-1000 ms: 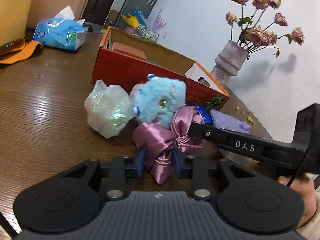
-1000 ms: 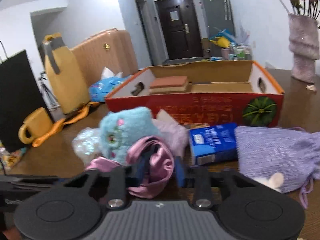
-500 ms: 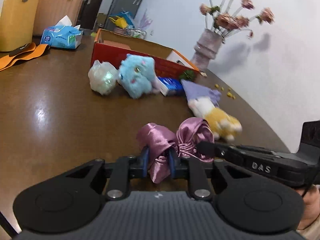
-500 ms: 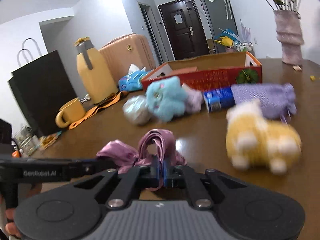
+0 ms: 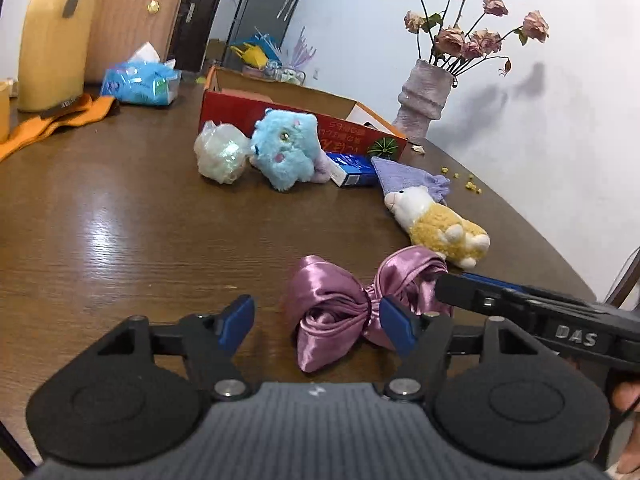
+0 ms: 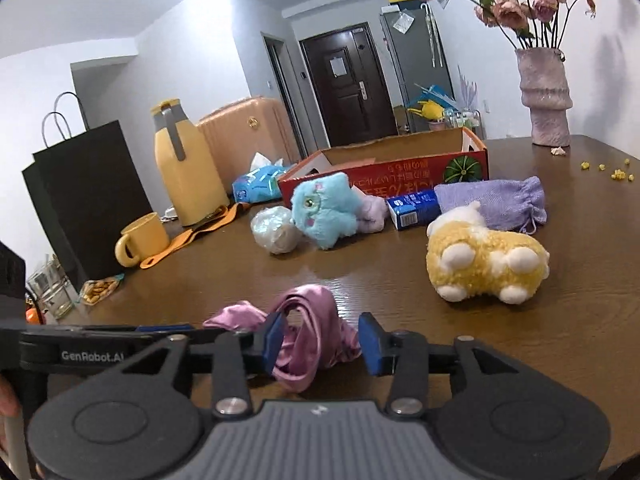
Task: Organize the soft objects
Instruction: 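Close the left gripper on the pink satin bow while the right gripper grips it too, then carry the pink bow with both grippers over the red box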
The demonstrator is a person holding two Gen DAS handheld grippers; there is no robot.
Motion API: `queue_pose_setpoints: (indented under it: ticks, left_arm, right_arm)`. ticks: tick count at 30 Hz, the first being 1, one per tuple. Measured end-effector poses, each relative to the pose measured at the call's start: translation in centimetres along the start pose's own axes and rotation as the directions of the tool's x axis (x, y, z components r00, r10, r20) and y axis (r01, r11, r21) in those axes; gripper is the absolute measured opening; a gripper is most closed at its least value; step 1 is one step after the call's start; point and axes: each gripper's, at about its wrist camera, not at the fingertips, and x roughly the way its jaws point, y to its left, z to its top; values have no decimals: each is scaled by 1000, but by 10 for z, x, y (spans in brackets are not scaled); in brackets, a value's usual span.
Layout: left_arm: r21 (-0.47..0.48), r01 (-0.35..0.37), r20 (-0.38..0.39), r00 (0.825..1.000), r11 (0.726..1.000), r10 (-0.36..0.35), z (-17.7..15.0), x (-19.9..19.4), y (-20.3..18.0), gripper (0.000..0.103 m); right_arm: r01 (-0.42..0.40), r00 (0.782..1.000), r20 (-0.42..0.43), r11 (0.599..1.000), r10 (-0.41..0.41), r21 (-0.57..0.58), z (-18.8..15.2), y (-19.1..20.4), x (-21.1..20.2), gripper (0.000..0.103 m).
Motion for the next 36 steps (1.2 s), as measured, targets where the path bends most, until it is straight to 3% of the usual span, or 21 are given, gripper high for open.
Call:
queue_pose_setpoints:
  ticks: [1,2,3,6,8,9,18,22,27,30,32,36]
  left_arm:
    - [1,12,-8,1000,1000,-12,0,3,2,48]
    - [2,19,-17,1000,1000,-19,1,5,3,30]
    - [-5,28,-27,999,1000,-29,1,8,5,27]
    - [-38,33,-19,999,999,-33,1,10,14,25]
    - [-41,31,-12,999,999,-31,1,10,16,22]
    - [-42,27,-9,1000,999,-28,1,9,17,21]
    - [-31,68,25,997,997,-67,21,2,9,20]
    - [-11,95,77,993,995,-94,72,2,3,20]
    - [7,72,154,985,997,-72,153,34,4,20]
    - [12,39,149,988,999,-41,205,70,7,20]
    - [34,-20,143,990,999,15,237,102,14,20]
    - [29,-125,87,989,992,122,277,172,36,20]
  right_arm:
    - [-12,1000,-10,1000,12,7,1,0,6,41]
    - [-21,999,-24,1000,21,21,0,-2,14,40]
    - [-23,999,-39,999,24,36,-1,-3,20,38]
    - [-60,997,-42,993,65,103,-4,-11,32,30]
    - [-86,995,-41,988,92,132,-5,-15,35,10]
    - [-74,996,-42,988,80,134,-5,-15,36,7]
    - [-74,997,-8,992,75,98,13,-11,23,5]
    - [-99,994,54,994,96,52,61,-13,24,5]
    - [-93,989,110,995,96,-32,145,-18,63,5]
    - [-99,989,104,993,105,-62,200,-20,108,5]
    - [-94,993,69,993,99,-67,234,-23,151,5]
    - [-38,999,2,997,39,-63,264,-38,239,5]
